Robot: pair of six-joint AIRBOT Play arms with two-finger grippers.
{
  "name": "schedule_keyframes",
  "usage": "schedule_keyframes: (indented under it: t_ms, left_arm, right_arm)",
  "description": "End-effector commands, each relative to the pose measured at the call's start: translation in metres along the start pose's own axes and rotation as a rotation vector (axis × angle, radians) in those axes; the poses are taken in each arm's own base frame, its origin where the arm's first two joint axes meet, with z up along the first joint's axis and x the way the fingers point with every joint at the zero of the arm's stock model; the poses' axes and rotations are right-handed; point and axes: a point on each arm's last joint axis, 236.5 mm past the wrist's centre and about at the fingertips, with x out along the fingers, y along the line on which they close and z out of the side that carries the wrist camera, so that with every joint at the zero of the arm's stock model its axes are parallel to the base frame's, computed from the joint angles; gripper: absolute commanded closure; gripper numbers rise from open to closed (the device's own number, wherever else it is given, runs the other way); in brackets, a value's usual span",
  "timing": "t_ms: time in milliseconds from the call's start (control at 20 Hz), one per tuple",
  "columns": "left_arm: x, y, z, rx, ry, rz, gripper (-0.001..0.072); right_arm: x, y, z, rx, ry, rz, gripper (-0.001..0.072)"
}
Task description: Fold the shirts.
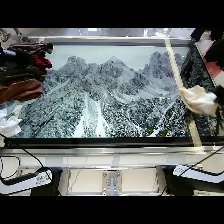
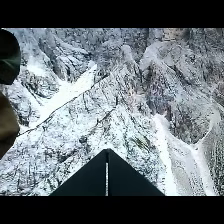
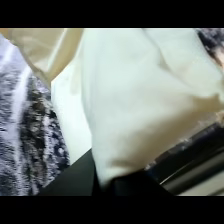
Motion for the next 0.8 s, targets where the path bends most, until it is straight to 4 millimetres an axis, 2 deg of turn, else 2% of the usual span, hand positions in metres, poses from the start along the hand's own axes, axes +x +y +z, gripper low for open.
schedule_keyframes:
  t_ms: [0,100,150,200,250,300,350,400,450,500,550,600,650,700,750]
  left_arm:
    - [0.001,0.0,0.0,-0.02,0.001,-0.001,0.0691]
    - [0.001,0.0,0.0,-0.042,0.001,-0.001,0.0691]
    - [0.001,0.0,0.0,-0.047,0.001,-0.001,0.069]
    - [0.001,0.0,0.0,-0.048,0.001,-0.001,0.0691]
    - [0.001,0.0,0.0,-0.054,0.001,0.0,0.0691]
    - [0.001,0.0,0.0,-0.057,0.001,-0.001,0.0691]
    - [0.001,0.0,0.0,-0.057,0.001,-0.001,0.0691]
    - [0.001,0.0,0.0,-0.058,0.001,-0.001,0.0691]
    - [0.001,0.0,0.0,-0.058,0.001,-0.001,0.0691]
    - [0.001,0.0,0.0,-0.062,0.001,-0.001,0.0691]
    - [0.001,0.0,0.0,-0.085,0.001,-0.001,0.069]
    - [0.001,0.0,0.0,-0.101,0.001,-0.001,0.0691]
    - [0.001,0.0,0.0,-0.107,0.001,-0.001,0.0691]
    - [0.001,0.0,0.0,-0.107,0.001,-0.001,0.069]
    - [0.001,0.0,0.0,-0.106,0.001,0.0,0.069]
  right_arm:
    - [0.037,-0.08,-0.088,0.143,0.064,-0.066,0.0697]
    - [0.059,-0.097,-0.129,0.18,0.135,-0.069,0.0697]
    - [0.064,-0.104,-0.136,0.206,0.14,-0.074,0.0689]
    - [0.064,-0.109,-0.136,0.221,0.13,-0.079,0.0589]
    - [0.059,-0.11,-0.135,0.228,0.134,-0.079,0.0371]
    - [0.051,-0.11,-0.134,0.233,0.148,-0.075,0.0274]
    - [0.036,-0.108,-0.127,0.239,0.151,-0.067,0.0268]
    - [0.016,-0.102,-0.112,0.241,0.119,-0.041,0.0269]
    - [-0.009,-0.088,-0.087,0.25,0.039,0.012,0.0269]
    - [-0.035,-0.062,-0.058,0.264,-0.07,0.115,0.0269]
    - [-0.065,-0.022,-0.028,0.23,-0.193,0.268,0.027]
    - [-0.091,0.021,-0.011,0.123,-0.293,0.406,0.027]
    - [-0.11,0.066,-0.007,0.005,-0.345,0.528,0.0271]
    - [-0.117,0.103,-0.012,-0.096,-0.344,0.6,0.0271]
    - [-0.115,0.135,-0.022,-0.2,-0.321,0.636,0.0271]
